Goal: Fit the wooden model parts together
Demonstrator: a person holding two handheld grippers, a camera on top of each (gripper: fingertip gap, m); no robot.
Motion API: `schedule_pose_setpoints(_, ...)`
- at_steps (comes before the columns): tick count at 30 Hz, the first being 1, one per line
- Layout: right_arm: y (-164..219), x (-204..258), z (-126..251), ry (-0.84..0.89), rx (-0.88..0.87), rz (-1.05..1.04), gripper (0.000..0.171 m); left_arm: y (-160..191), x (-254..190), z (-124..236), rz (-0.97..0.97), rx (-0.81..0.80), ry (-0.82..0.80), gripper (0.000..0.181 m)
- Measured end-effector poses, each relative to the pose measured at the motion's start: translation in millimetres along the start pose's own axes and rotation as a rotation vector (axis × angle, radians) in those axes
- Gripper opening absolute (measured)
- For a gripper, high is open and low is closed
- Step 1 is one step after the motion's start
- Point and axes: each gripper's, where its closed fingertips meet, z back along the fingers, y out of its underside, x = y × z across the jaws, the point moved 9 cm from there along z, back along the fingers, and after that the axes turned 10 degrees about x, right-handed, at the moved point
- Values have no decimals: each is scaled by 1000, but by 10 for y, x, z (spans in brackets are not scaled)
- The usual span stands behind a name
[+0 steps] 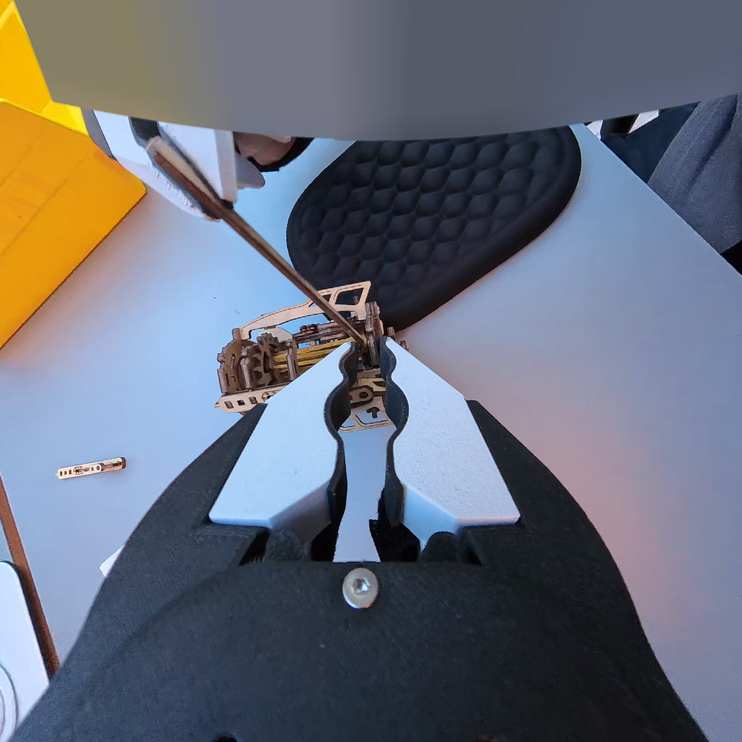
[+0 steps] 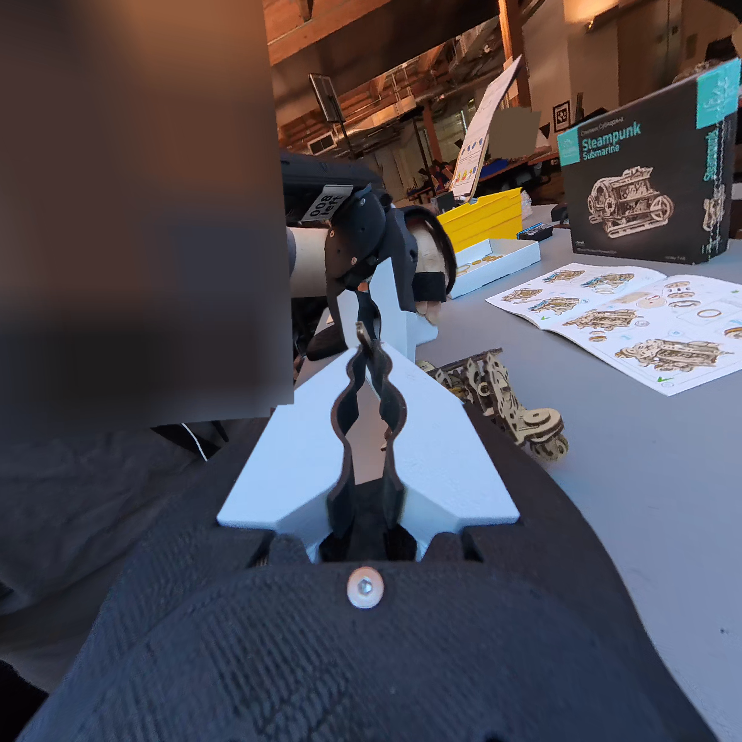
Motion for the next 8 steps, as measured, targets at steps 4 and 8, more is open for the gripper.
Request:
schedule_pose_setpoints(4,30,-43,11,-33,-37,-84,2,21,-2,5,10,-6,-48,9)
schedule_pose_setpoints(8,42,-5,4,-41,-38,-70,2,38,-6,6,22,-12,-76,7)
